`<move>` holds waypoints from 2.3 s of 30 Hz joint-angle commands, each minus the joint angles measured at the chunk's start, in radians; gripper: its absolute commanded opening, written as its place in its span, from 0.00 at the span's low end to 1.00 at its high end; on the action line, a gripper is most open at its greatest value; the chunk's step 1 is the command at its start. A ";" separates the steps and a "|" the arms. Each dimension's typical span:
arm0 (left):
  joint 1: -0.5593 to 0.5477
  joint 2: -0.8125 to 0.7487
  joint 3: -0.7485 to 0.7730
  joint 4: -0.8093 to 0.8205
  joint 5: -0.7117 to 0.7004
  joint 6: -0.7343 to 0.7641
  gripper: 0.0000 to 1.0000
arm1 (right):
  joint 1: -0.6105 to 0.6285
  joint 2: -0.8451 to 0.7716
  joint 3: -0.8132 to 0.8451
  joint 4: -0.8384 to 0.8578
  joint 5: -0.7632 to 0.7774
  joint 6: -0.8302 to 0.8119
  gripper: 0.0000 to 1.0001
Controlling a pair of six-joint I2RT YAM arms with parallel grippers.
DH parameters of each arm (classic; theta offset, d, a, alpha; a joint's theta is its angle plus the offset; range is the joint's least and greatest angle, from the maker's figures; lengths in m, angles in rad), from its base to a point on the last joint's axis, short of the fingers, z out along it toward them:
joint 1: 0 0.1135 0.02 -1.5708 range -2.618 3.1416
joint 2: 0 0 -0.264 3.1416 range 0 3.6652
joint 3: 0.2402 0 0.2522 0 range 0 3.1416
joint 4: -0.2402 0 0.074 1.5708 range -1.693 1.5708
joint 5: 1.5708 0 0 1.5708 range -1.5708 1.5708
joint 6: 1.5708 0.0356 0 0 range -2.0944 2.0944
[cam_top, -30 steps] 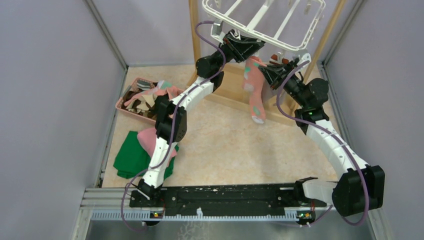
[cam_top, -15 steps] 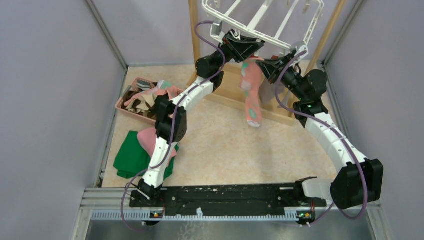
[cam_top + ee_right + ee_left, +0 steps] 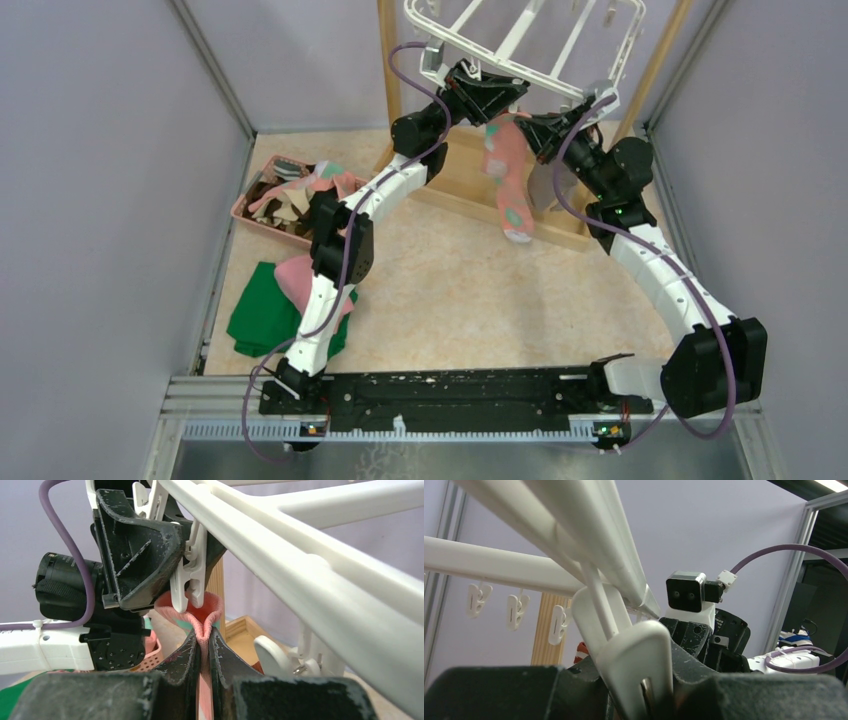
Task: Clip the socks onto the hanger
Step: Clamp the sock onto the hanger.
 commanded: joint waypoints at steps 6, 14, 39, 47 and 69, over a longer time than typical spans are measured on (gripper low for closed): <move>-0.004 0.019 0.022 0.062 -0.003 -0.008 0.02 | 0.010 -0.016 0.053 0.034 0.053 0.041 0.00; -0.005 0.024 0.022 0.063 0.003 0.000 0.02 | 0.009 -0.026 0.055 0.051 0.079 0.095 0.00; -0.002 0.027 0.019 0.054 -0.009 0.012 0.42 | 0.009 -0.048 0.033 0.083 0.091 0.186 0.00; -0.002 0.004 -0.011 0.058 -0.011 0.022 0.71 | 0.009 -0.054 0.019 0.071 0.096 0.175 0.00; 0.044 -0.373 -0.774 0.212 0.036 0.225 0.99 | 0.007 -0.193 -0.116 -0.002 0.141 0.022 0.54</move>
